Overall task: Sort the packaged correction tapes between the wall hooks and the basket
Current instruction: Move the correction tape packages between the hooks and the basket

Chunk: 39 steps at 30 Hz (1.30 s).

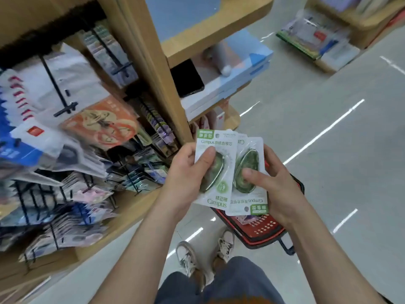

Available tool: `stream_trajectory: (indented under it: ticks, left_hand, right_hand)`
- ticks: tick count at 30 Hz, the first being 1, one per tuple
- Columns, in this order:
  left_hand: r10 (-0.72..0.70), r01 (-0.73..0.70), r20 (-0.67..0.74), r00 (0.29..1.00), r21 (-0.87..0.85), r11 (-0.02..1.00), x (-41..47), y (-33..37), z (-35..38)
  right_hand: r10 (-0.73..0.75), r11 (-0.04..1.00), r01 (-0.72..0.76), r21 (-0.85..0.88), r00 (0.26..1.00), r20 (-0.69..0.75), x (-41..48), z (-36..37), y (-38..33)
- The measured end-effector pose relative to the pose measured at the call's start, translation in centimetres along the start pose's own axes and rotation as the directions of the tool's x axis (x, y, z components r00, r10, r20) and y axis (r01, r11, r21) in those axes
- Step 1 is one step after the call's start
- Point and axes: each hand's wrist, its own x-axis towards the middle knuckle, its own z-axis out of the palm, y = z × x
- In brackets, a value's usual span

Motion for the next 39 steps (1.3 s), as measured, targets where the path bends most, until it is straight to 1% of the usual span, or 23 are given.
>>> stream_trajectory:
  ticks: [3, 5, 7, 9, 10, 13, 15, 19, 21, 24, 27, 30, 32, 34, 36, 37, 39]
  left_hand:
    - [0.059, -0.056, -0.040, 0.997, 0.066, 0.996, -2.3, 0.8, -3.5]
    - [0.094, -0.085, -0.085, 0.992, 0.100, 0.991, -4.1, 1.2, -5.9]
    - [0.124, -0.106, -0.139, 0.982, 0.130, 0.986, -6.0, 1.2, -8.3]
    - [0.162, -0.139, -0.214, 0.963, 0.119, 0.983, -8.1, 1.2, -10.5]
    - [0.171, -0.155, -0.264, 0.949, 0.078, 0.985, -9.2, 1.1, -11.7]
    - [0.144, -0.218, -0.424, 0.894, -0.131, 0.967, -12.3, 0.8, -15.4]
    - [0.129, -0.261, -0.490, 0.862, -0.211, 0.942, -14.7, 0.9, -17.9]
    - [0.070, -0.299, -0.574, 0.816, -0.315, 0.901, -19.0, 0.2, -23.2]
    - [0.034, -0.326, -0.633, 0.773, -0.351, 0.878, -20.7, -0.5, -25.8]
    - [-0.042, -0.393, -0.722, 0.691, -0.424, 0.816, -23.1, -1.6, -29.1]
    - [-0.058, -0.428, -0.756, 0.652, -0.430, 0.795, -25.4, -2.4, -32.1]
    - [-0.071, -0.467, -0.769, 0.635, -0.455, 0.758, -27.3, -2.4, -34.6]
    - [-0.060, -0.501, -0.768, 0.638, -0.473, 0.724, -28.2, -2.2, -35.9]
    - [-0.047, -0.521, -0.744, 0.667, -0.510, 0.685, -29.0, -1.6, -37.1]
    - [-0.050, -0.497, -0.691, 0.721, -0.567, 0.658, -29.5, -1.0, -38.4]
    - [-0.055, -0.480, -0.670, 0.741, -0.584, 0.655, -29.7, -0.7, -39.1]
    - [-0.067, -0.461, -0.665, 0.744, -0.583, 0.669, -29.6, 0.0, -40.2]
  right_hand:
    - [0.032, 0.982, 0.002, -0.189, 0.984, 0.177, 0.1, 3.0, -0.7]
    - [0.068, 0.952, 0.010, -0.306, 0.968, 0.241, 0.2, 5.5, -0.7]
    - [0.098, 0.929, 0.021, -0.370, 0.949, 0.300, 0.0, 8.6, -0.5]
    - [0.093, 0.918, 0.063, -0.391, 0.926, 0.367, -0.5, 12.0, 0.1]
    - [0.090, 0.913, 0.082, -0.400, 0.915, 0.393, -1.0, 13.9, 0.6]
    - [0.109, 0.905, 0.101, -0.414, 0.884, 0.455, -2.9, 19.7, 2.6]
    - [0.109, 0.902, 0.111, -0.417, 0.877, 0.468, -4.3, 23.3, 4.3]
    - [0.065, 0.879, 0.188, -0.439, 0.864, 0.499, -6.9, 29.4, 7.6]
    - [0.073, 0.864, 0.222, -0.453, 0.833, 0.548, -8.0, 32.0, 9.4]
    - [0.097, 0.842, 0.275, -0.464, 0.770, 0.631, -9.9, 35.6, 12.1]
    - [0.108, 0.844, 0.291, -0.450, 0.729, 0.676, -11.3, 38.6, 13.8]
    - [0.077, 0.811, 0.366, -0.456, 0.706, 0.704, -12.3, 41.3, 14.2]
    - [0.059, 0.773, 0.424, -0.471, 0.692, 0.719, -12.7, 42.5, 14.3]
    - [0.042, 0.720, 0.482, -0.499, 0.688, 0.725, -12.7, 43.3, 14.3]
    - [0.033, 0.634, 0.564, -0.529, 0.664, 0.747, -12.7, 43.9, 14.1]
    - [0.048, 0.614, 0.578, -0.538, 0.653, 0.756, -12.5, 44.1, 14.0]
    - [0.086, 0.609, 0.578, -0.544, 0.633, 0.769, -12.3, 44.5, 14.0]
